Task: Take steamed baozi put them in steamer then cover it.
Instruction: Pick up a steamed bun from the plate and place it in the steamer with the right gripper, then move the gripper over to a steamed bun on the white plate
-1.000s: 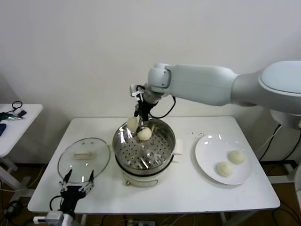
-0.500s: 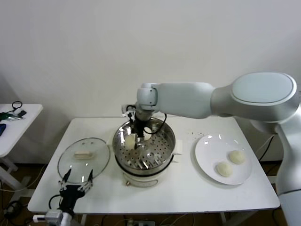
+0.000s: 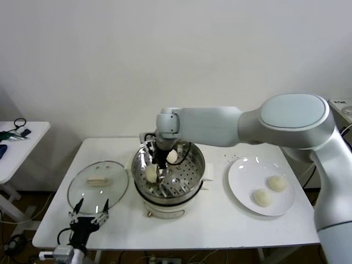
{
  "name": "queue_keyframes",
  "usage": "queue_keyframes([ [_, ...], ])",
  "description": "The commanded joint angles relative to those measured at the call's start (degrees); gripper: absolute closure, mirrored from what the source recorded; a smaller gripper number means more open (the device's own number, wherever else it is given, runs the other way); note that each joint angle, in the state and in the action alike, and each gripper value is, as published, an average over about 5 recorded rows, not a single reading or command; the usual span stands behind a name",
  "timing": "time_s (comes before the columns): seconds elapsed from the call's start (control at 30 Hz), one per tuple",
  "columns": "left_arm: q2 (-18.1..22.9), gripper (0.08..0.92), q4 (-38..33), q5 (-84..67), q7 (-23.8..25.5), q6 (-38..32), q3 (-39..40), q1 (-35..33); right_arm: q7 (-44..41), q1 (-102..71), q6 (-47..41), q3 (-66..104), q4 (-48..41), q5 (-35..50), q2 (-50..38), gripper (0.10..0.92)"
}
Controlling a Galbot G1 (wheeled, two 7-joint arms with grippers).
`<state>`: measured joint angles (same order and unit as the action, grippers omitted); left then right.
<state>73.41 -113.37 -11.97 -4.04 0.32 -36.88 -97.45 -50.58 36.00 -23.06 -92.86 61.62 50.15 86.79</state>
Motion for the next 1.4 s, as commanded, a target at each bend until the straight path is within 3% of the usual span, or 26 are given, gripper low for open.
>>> queue_keyframes([
  [0.03,0.13,0.177,0.06,0.06,-0.01,0.06,-0.04,-0.08,-0.30,0.73,-0.17,0.35,0.22,-0.89,-0.62,0.205],
  [0.33,0.21,0.177,-0.22,-0.04,-0.19,-0.11,-0.54,-1.02,-5.52,11.33,3.23,-0.70,4.42,0.11,-7.95,0.202],
  [0.57,0.25,0.177,-0.18,0.00,-0.24,-0.23,-0.57,-1.31,-7.11,16.30,4.27,-2.01,12.28,-1.07,-19.78,0.203],
  [1.0,1.67,0.177,-0.68,0.25,-0.29,0.32,-1.19,-1.75,-10.93,11.34,6.79,-2.39,21.05,-22.96,-42.08,0.203],
  [1.4,3.29,0.177,-0.93,1.94,-0.39,0.53,-2.11,-2.42,-10.55,-6.29,8.60,6.60,18.74,-38.55,-50.99,0.203],
])
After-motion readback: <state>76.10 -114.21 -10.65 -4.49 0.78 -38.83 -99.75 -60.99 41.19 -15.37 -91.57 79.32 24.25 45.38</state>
